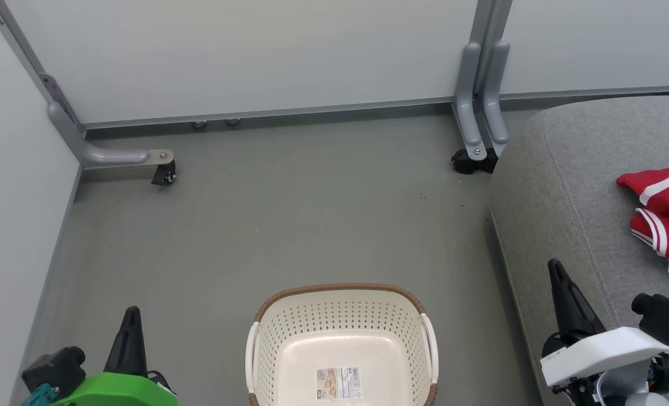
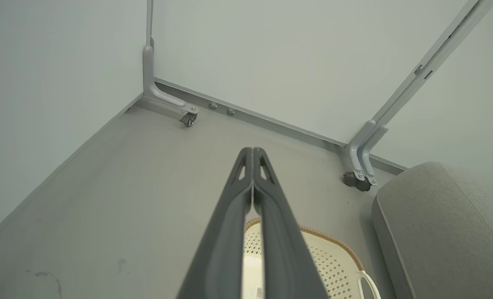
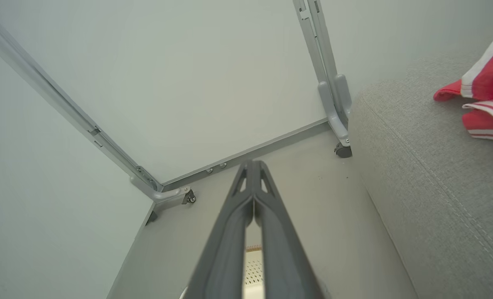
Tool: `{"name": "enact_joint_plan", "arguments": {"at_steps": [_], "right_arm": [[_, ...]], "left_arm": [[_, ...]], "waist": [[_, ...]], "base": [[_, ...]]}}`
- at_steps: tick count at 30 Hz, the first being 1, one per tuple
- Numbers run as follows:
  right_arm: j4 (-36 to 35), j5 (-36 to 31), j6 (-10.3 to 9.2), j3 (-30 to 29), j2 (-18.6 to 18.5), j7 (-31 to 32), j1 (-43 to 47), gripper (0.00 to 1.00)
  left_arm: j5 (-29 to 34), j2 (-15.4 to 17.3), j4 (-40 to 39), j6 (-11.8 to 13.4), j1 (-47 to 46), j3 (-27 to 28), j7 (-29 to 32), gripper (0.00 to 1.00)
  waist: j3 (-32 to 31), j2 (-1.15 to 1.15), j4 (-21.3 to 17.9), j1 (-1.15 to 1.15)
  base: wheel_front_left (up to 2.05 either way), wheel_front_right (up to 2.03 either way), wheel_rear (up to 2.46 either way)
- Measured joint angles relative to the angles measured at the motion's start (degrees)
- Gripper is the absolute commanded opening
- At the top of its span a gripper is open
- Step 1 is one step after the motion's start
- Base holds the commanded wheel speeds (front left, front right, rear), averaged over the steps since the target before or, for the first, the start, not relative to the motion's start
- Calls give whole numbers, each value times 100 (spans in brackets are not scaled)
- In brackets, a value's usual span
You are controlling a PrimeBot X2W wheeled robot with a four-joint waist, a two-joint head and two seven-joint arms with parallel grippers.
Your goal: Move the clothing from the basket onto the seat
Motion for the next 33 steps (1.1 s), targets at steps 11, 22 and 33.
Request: {"name": "enact_joint_plan", "arguments": {"at_steps": [11,22,33], "right_arm": [[242,1040,-1,-2,-46,51,-172,0],[455,1958,-1,-18,-73,116,-328,0],[652,2757,-1,-43,-85,182,-449,0]], "left_arm": [[-939,-79,-12,-69,-106,133,240,0],[-1770,-162,-31,-129,-211,263,460,0],[-2501,-216,-40,-189,-300,387,659,0]], "waist": [[2,0,5,0],[5,0,11,0],[7,0,16,0]], "base": [[0,0,0],[0,0,0],[0,0,0]]}}
